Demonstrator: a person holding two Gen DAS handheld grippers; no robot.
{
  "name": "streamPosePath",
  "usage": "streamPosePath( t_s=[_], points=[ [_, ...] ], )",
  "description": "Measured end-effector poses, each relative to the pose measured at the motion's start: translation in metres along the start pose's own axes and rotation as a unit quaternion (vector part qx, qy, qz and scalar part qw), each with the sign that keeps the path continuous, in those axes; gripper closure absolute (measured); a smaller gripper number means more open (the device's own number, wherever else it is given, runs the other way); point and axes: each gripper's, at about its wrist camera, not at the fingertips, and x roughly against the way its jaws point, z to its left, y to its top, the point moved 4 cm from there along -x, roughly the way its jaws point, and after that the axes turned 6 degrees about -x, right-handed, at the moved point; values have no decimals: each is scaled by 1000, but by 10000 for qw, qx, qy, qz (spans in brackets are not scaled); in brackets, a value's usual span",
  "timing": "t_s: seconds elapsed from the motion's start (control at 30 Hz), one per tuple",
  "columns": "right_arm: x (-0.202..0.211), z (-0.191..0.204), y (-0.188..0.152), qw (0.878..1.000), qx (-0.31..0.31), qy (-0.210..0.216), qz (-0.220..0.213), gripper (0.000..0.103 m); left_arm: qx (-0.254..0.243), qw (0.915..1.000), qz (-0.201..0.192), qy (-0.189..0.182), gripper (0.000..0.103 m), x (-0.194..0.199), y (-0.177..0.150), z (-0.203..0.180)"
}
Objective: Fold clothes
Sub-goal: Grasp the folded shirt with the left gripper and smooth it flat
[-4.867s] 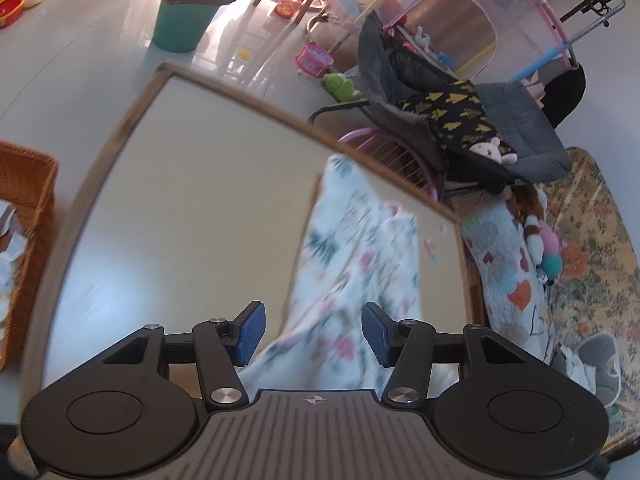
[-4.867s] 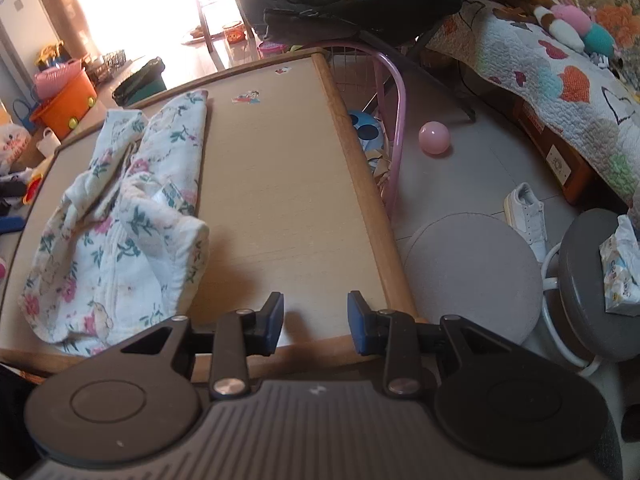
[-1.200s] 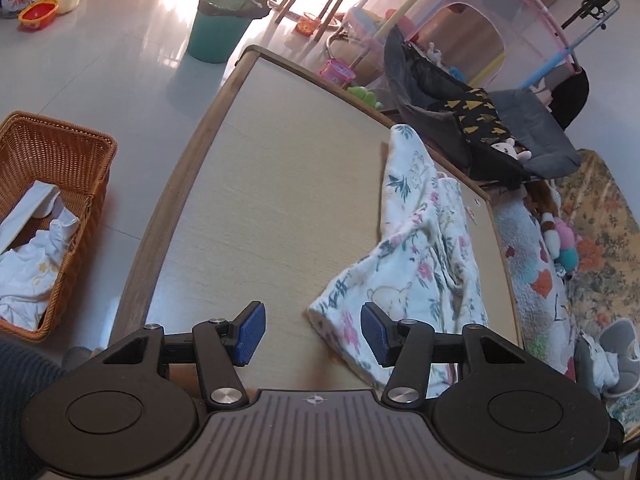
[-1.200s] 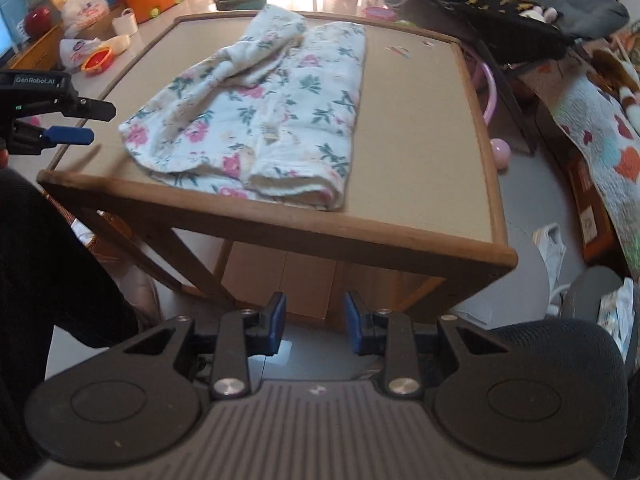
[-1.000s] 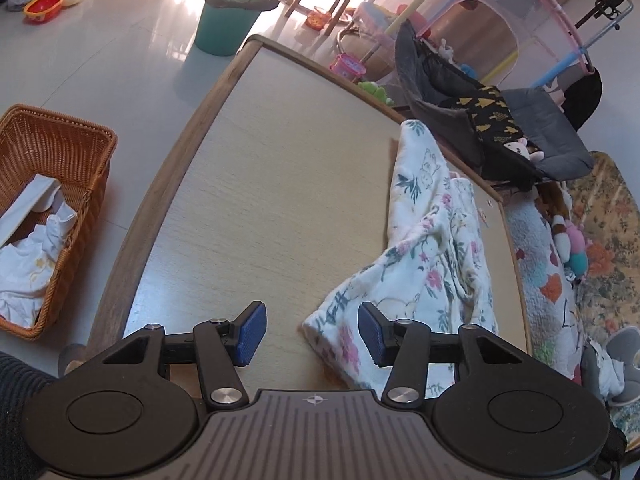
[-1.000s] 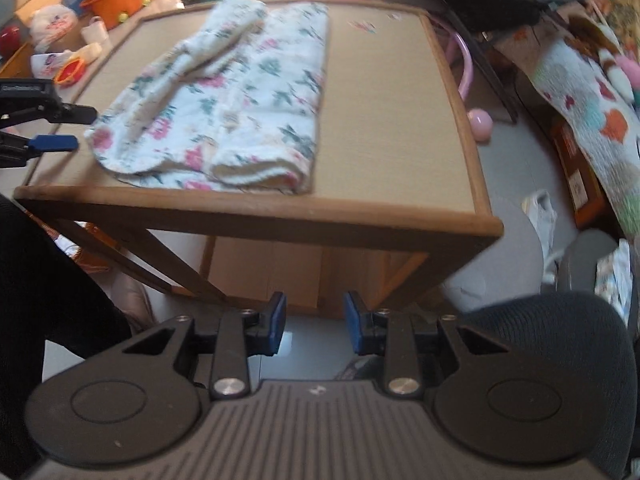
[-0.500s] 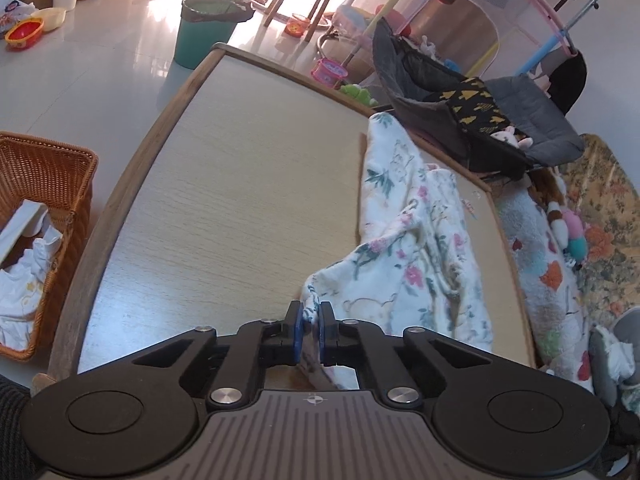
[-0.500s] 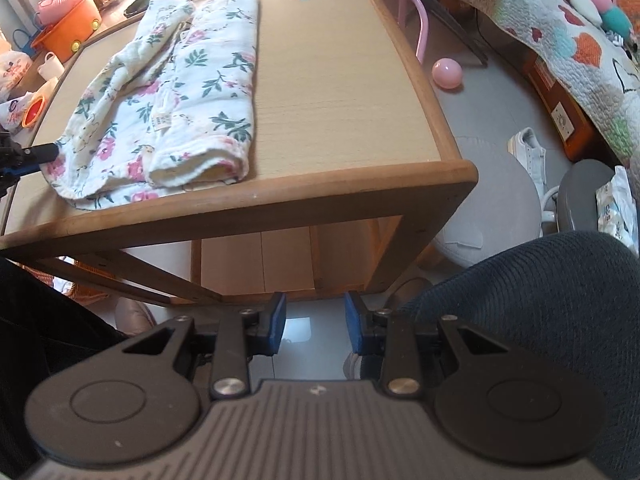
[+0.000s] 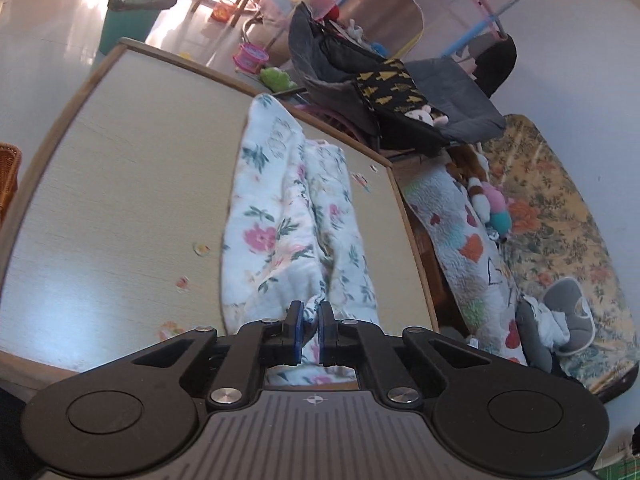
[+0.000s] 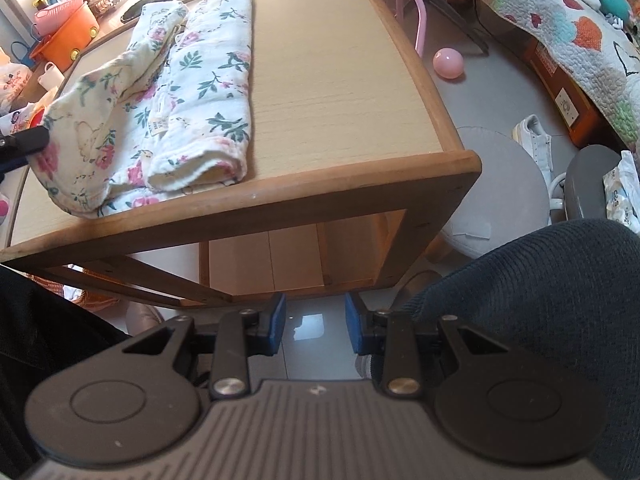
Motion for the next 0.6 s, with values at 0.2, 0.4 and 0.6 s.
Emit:
streamPosePath(
  t_s=[0.2,0.4,0.6],
  points=[
    [1,0,0,10000,-19,23,9,71,-109,9989,441,93,96,-31,-11,-9],
    [0,-1,0,10000,-59,42,16,71,-456,9941,944,279,96,-60,-18,-19],
    [-1,-2,0,9999,-81,54,27,71,-730,9878,1287,474,95,-83,-14,-22]
  ],
)
